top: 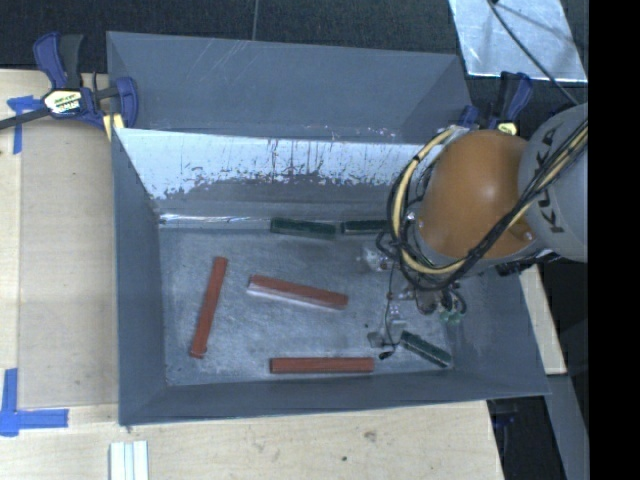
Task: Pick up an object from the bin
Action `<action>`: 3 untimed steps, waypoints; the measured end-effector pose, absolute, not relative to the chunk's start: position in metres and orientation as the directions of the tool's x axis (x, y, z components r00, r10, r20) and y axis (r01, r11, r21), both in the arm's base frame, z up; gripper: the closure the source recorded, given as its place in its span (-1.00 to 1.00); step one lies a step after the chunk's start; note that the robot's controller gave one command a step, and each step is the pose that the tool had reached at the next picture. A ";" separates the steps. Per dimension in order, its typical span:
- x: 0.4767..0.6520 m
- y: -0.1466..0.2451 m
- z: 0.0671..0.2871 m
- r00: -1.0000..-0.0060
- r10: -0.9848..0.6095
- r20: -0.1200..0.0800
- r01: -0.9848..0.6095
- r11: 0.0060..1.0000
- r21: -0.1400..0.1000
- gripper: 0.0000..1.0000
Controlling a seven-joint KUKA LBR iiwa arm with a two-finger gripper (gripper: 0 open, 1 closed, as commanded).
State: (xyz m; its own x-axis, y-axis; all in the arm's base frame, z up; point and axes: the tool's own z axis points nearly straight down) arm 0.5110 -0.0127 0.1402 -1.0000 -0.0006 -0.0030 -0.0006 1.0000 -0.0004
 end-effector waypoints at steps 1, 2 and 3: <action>0.541 0.034 0.069 -0.972 -0.237 0.000 -0.237 0.972 0.001 -1.00; 0.542 0.033 0.071 -0.972 -0.234 -0.004 -0.234 0.972 -0.001 1.00; 0.542 0.033 0.070 -0.972 -0.234 -0.002 -0.234 0.972 0.000 -1.00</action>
Offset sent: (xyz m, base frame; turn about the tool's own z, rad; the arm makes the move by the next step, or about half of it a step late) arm 0.0302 0.0458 -0.0702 -0.2378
